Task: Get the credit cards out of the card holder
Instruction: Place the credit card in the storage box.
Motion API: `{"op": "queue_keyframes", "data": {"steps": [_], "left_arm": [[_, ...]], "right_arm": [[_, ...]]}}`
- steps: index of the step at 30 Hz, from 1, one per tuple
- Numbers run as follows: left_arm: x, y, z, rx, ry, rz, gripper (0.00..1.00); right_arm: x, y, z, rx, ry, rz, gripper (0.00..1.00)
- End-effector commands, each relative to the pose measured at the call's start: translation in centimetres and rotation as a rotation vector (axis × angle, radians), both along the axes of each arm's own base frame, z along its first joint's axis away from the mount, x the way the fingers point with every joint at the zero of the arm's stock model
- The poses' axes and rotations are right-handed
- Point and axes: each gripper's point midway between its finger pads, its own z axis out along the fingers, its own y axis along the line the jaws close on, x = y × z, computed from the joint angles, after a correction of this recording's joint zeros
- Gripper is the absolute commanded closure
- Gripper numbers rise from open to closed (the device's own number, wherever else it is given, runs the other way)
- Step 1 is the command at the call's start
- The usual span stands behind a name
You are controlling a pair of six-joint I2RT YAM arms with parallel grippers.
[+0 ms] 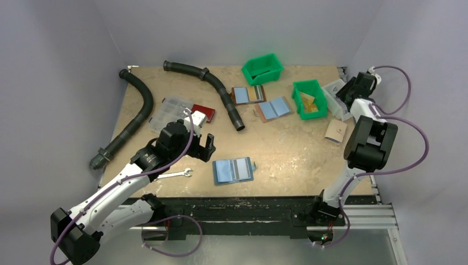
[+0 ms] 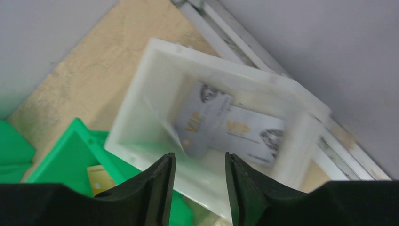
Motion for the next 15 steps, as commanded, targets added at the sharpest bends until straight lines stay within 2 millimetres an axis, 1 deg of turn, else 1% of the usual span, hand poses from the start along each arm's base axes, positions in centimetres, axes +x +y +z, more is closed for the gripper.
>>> {"op": "queue_keyframes", "data": {"steps": [1,6,8,9,10,11,12,14,15], "left_arm": [[0.7,-0.3,1.2,-0.024,-0.048,0.001,0.0],[0.6,-0.4,1.4,-0.034,-0.048,-0.01,0.0],[0.5,-0.5,1.6,-0.04,-0.05,-0.014,0.0],[0.4,-0.5,1.8,-0.044,-0.052,-0.015,0.0],[0.4,-0.4,1.8,-0.045,-0.056,-0.013,0.0],[0.5,-0.3,1.9,-0.044,-0.062,-0.005,0.0],[0.6,-0.1,2.0,-0.042,-0.068,0.005,0.0],[0.7,0.1,2.0,-0.045,-0.067,0.02,0.0],[0.7,0.1,2.0,-0.046,-0.062,0.025,0.0]], "right_arm": [[-2.5,-1.6,5.0,-0.081,-0.1,-0.053,0.48],[-4.6,-0.4,8.2,-0.123,-0.158,-0.013,0.48],[-4.9,0.6,9.6,-0.152,-0.177,0.059,0.47],[-4.9,1.5,10.2,-0.167,-0.18,0.127,0.46],[-4.8,3.4,10.8,-0.169,-0.195,0.258,0.45],[-4.9,6.4,11.4,-0.158,-0.212,0.458,0.44],[-5.5,9.1,11.7,-0.148,-0.214,0.64,0.44],[-7.7,14.1,12.0,-0.121,-0.239,0.969,0.46],[-8.6,15.8,12.2,-0.116,-0.243,1.047,0.45]]}}
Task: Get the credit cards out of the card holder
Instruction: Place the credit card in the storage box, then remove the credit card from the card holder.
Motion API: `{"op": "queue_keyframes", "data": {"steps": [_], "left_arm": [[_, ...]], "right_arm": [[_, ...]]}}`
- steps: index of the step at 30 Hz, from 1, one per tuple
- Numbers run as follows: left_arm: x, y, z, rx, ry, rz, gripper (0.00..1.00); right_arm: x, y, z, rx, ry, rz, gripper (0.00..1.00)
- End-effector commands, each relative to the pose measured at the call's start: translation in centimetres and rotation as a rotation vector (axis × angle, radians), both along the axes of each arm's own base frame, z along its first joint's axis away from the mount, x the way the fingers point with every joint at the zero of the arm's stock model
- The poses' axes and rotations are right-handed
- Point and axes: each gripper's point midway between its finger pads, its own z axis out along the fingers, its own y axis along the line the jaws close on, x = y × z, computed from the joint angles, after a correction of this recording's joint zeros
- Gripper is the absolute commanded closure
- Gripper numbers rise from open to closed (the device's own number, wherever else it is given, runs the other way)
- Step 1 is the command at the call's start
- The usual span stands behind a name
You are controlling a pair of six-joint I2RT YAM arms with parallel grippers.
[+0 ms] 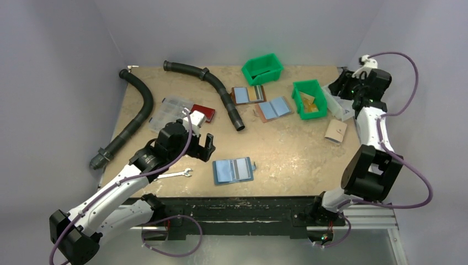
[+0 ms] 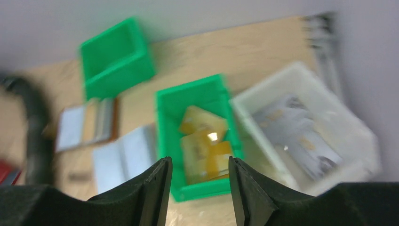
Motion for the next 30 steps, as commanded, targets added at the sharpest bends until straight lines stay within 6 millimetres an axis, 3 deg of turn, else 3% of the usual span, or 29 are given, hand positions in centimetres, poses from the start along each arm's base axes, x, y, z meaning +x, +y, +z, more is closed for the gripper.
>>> {"op": "queue_keyframes", "data": {"steps": [1,4,7,9,12,14,16,22,25,30], "left_arm": [[0.7,-0.1,1.6,-0.041,-0.049,0.021,0.0],[0.3,-1.1,1.3,-0.056,-0.017,-0.028,0.0],[-0.4,-2.5,1.0,-0.094,0.03,-0.089,0.01],[-0.7,-3.2,0.6,-0.131,0.074,-0.101,0.01],[-1.5,-5.1,0.0,-0.25,0.169,-0.117,0.02],[-2.0,-6.3,-0.3,-0.343,0.229,-0.114,0.04],[-2.5,-7.2,-1.0,-0.431,0.288,-0.106,0.06],[-2.6,-8.5,-2.0,-0.561,0.336,-0.034,0.13],[-3.2,-9.9,-3.2,-0.505,0.304,0.019,0.14],[-3.6,-10.6,-6.4,-0.306,0.26,0.171,0.17]], "right_arm": [[-4.0,11.8,2.0,-0.046,-0.055,0.697,0.44],[-6.7,16.0,2.2,-0.105,-0.096,0.862,0.41],[-9.6,19.6,2.2,-0.143,-0.158,1.02,0.26],[-11.7,21.3,3.0,-0.106,-0.237,1.116,0.05],[-15.0,23.3,2.8,0.041,-0.279,1.223,0.01],[-16.2,24.1,2.8,0.139,-0.294,1.244,0.01],[-16.2,24.1,2.5,0.132,-0.303,1.225,0.01],[-16.0,25.4,-1.2,0.06,-0.182,1.197,0.05],[-15.8,26.7,-2.4,0.032,-0.137,1.195,0.06],[-16.2,29.4,-4.4,-0.022,-0.073,1.245,0.14]]}}
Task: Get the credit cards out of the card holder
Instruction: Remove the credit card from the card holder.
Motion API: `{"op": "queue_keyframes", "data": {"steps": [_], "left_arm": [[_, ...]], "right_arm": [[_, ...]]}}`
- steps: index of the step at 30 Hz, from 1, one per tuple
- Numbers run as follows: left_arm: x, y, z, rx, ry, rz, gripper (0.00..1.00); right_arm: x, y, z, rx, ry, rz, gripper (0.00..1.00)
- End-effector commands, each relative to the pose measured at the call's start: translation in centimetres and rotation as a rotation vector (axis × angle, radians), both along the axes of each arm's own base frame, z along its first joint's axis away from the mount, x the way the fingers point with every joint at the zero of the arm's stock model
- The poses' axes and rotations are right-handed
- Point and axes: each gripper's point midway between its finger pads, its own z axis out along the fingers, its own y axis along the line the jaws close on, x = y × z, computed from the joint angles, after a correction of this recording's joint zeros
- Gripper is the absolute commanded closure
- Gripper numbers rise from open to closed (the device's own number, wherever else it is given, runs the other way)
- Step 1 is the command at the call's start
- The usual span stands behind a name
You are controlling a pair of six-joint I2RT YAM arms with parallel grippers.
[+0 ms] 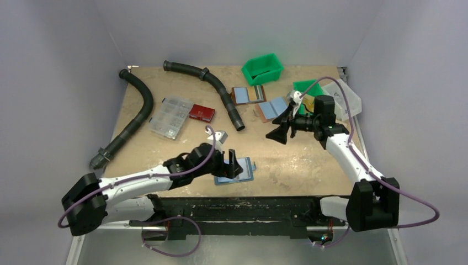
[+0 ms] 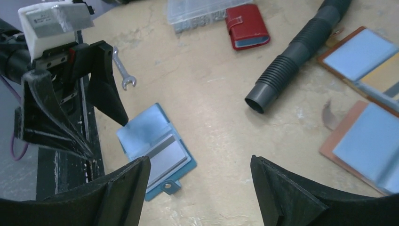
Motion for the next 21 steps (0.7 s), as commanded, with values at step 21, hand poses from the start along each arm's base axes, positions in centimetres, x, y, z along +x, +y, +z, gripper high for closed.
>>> {"op": "queue_keyframes", "data": {"steps": [21], "left_arm": [[3.5,-1.7,-4.2,0.439,0.002,0.404,0.2]], "right_arm": [[1.0,2.5,-3.8,-0.185,0.008,-0.014,0.27]]}}
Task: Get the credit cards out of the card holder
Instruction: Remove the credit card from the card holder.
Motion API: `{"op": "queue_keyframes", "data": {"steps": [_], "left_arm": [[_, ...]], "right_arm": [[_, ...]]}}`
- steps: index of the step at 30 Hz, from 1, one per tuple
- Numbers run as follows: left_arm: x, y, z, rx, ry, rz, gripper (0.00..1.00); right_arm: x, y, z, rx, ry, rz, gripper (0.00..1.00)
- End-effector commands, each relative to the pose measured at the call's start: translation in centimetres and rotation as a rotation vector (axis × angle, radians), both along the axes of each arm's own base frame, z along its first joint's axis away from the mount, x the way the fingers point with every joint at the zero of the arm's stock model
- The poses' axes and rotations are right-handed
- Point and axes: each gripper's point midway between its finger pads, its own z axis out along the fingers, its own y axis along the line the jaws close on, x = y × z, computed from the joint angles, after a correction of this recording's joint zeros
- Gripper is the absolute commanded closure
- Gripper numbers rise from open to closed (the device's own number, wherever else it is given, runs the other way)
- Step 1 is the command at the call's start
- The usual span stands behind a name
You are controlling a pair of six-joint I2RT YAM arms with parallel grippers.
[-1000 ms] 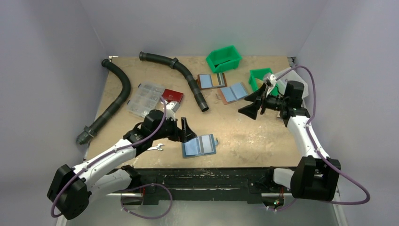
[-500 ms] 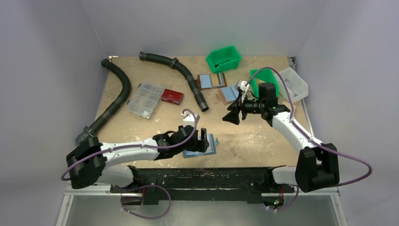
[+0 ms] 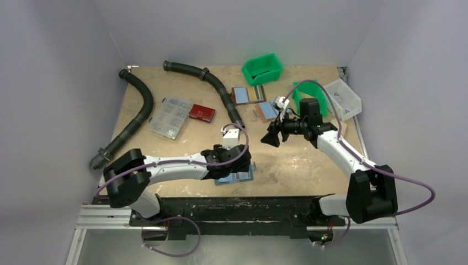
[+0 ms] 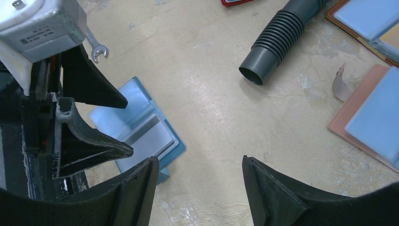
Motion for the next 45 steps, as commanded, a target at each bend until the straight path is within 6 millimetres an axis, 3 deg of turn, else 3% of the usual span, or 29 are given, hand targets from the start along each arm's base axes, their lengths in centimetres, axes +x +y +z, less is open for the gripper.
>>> {"op": "queue_keyframes", "data": {"steps": [1,10,15,18,24,37,45], "left_arm": [[0.6,0.3,0.3,0.07,0.004,0.078,0.2],[0.2,-1.2,-0.6,0.057,0.023,0.005,0.19],[0.3,-0.8,-1.2,0.076,0.022,0.015,0.19],[0.4,-0.7,-1.6,0.092,0.028,0.027,0.26],[0.7,-1.1,-2.5,0.12,0.035,0.032,0.27],[0.2,-3.2,-1.8,0.034,0.069,0.019,0.25],[0.0,-3.4,-1.7,0.081,0.068,0.044,0.23]], "right_arm": [[0.9,0.3,1.4,-0.007,-0.06,0.002,0.27],[0.9,0.5,1.1,-0.013,-0.045,0.005,0.27],[0.9,0.5,0.9,-0.017,-0.04,0.002,0.27],[0.9,0.7,0.7,-0.018,-0.032,0.005,0.27],[1.0,0.6,0.5,-0.029,-0.029,0.001,0.27],[1.0,0.6,0.2,-0.039,-0.022,0.004,0.26],[1.0,0.6,0.2,-0.04,-0.022,0.006,0.26]]}}
